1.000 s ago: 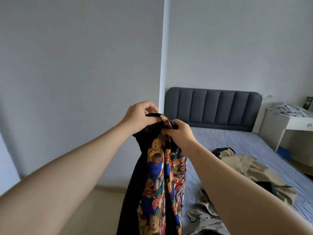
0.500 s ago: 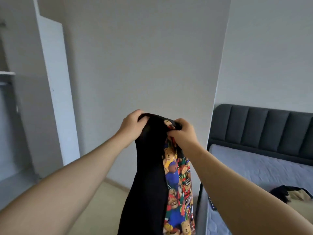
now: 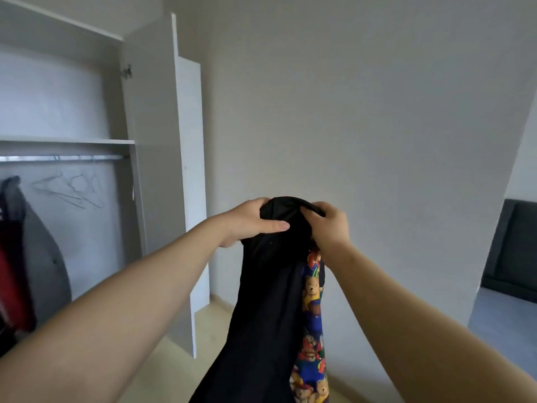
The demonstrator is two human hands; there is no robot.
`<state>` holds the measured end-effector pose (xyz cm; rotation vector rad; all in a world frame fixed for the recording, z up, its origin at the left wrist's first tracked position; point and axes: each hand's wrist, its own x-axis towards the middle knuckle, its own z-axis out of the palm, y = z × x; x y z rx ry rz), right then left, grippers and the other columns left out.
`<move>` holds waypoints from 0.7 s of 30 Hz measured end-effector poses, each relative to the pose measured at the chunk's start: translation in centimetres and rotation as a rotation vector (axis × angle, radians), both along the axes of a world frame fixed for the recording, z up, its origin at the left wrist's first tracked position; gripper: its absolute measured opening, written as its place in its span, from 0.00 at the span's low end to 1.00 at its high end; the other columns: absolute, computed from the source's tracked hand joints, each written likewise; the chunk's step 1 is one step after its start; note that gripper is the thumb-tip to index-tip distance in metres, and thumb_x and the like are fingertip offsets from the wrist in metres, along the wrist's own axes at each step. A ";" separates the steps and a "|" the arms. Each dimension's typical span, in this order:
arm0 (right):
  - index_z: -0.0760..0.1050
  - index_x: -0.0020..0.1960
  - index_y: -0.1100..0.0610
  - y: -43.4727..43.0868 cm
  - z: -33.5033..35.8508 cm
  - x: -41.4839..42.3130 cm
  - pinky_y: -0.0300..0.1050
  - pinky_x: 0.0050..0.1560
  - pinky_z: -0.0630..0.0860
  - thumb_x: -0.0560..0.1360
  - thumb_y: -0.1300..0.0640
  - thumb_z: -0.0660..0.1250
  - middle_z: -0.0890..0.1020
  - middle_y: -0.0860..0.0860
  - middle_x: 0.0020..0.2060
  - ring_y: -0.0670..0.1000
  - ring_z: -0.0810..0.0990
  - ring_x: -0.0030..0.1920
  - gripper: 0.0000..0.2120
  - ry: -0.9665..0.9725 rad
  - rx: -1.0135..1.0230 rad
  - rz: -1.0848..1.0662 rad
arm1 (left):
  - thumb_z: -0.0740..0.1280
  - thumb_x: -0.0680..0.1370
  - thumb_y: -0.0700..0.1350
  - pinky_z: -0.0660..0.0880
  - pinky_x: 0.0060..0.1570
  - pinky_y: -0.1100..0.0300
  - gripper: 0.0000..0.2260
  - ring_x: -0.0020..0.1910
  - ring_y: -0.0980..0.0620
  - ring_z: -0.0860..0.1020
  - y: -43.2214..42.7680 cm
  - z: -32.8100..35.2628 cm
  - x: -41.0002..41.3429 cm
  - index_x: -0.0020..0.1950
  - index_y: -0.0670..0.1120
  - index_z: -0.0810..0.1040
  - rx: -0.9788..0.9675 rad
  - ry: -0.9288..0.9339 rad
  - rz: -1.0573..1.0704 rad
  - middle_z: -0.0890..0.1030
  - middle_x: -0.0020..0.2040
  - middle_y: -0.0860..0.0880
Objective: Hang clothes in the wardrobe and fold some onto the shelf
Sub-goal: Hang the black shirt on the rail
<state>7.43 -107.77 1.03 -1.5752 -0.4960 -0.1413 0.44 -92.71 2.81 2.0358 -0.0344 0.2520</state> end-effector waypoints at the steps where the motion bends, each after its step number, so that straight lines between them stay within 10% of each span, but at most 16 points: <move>1: 0.75 0.38 0.54 1.6 0.0 0.3 0.45 0.39 0.74 0.75 0.60 0.65 0.78 0.50 0.33 0.50 0.76 0.36 0.08 0.017 0.030 -0.007 | 0.72 0.72 0.48 0.75 0.41 0.70 0.09 0.47 0.60 0.80 2.0 -0.3 -0.4 0.49 0.57 0.75 0.047 0.067 0.016 0.81 0.49 0.57; 10: 0.72 0.50 0.59 13.4 -0.6 1.8 0.35 0.29 0.72 0.75 0.67 0.61 0.75 0.51 0.35 0.49 0.74 0.34 0.06 0.053 -0.033 0.196 | 0.63 0.78 0.51 0.73 0.43 0.61 0.05 0.43 0.53 0.78 14.9 -2.6 -0.8 0.44 0.53 0.75 0.375 -0.017 0.390 0.79 0.42 0.53; 13: 0.72 0.53 0.56 17.6 -1.0 2.0 0.42 0.41 0.77 0.71 0.71 0.65 0.78 0.55 0.42 0.52 0.78 0.40 0.15 0.007 -0.190 0.394 | 0.64 0.78 0.49 0.66 0.35 0.62 0.09 0.37 0.52 0.73 17.8 -2.9 -0.4 0.41 0.46 0.75 0.424 -0.087 0.429 0.75 0.35 0.51; 18: 0.78 0.44 0.59 23.4 -2.4 3.9 0.53 0.50 0.78 0.72 0.64 0.67 0.80 0.55 0.39 0.56 0.79 0.44 0.03 0.009 -0.189 0.321 | 0.69 0.74 0.48 0.69 0.29 0.68 0.06 0.32 0.56 0.74 22.2 -3.0 -0.1 0.37 0.53 0.76 0.289 -0.079 0.458 0.76 0.33 0.52; 21: 0.77 0.42 0.56 27.0 -3.0 6.0 0.51 0.47 0.78 0.72 0.65 0.65 0.80 0.53 0.37 0.57 0.80 0.44 0.06 0.050 -0.140 0.319 | 0.68 0.75 0.45 0.74 0.43 0.60 0.03 0.41 0.50 0.77 25.5 -4.0 0.2 0.42 0.49 0.78 0.220 0.046 0.503 0.80 0.41 0.48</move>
